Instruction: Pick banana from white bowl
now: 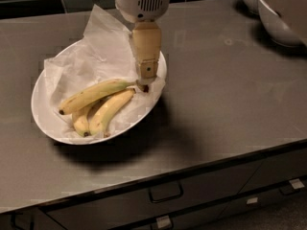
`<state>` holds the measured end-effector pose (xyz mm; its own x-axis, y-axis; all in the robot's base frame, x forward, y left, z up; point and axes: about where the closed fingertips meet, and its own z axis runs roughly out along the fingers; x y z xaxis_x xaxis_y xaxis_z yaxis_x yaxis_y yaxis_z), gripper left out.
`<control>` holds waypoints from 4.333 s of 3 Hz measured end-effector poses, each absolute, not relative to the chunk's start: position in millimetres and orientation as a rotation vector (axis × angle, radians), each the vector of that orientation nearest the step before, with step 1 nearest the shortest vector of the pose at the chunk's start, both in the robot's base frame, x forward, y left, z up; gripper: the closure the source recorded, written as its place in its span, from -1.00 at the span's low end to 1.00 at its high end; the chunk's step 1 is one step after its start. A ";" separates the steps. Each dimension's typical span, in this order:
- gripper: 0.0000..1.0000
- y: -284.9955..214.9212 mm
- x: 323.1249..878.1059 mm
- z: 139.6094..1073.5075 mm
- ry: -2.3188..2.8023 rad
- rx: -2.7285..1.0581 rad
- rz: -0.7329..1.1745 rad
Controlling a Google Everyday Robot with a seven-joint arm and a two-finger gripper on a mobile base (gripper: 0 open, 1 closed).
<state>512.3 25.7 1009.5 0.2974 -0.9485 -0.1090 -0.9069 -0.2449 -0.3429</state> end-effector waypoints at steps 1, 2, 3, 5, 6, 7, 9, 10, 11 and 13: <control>-1.00 35.6 515.0 1004.1 1.651 -2.251 -0.141; -1.00 45.4 517.9 993.4 1.634 -2.292 -0.093; -1.00 58.8 520.9 974.9 1.610 -2.349 -0.019; -1.00 84.9 525.1 947.7 1.560 -2.403 0.079; -1.00 84.9 525.1 947.7 1.560 -2.403 0.079; -0.80 88.2 527.5 944.6 1.556 -2.388 0.086; -0.66 96.3 538.7 938.5 1.538 -2.403 0.104; -0.46 98.0 544.0 935.8 1.528 -2.415 0.122; -0.44 98.4 544.6 935.2 1.527 -2.417 0.125; -0.42 105.4 539.3 909.6 1.532 -2.436 0.201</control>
Offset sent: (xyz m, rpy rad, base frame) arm 0.0042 0.0231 -0.0344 -0.0237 0.1333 0.0877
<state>539.3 105.4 909.6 0.4358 -0.8643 -0.2510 -0.8998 -0.4126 -0.1418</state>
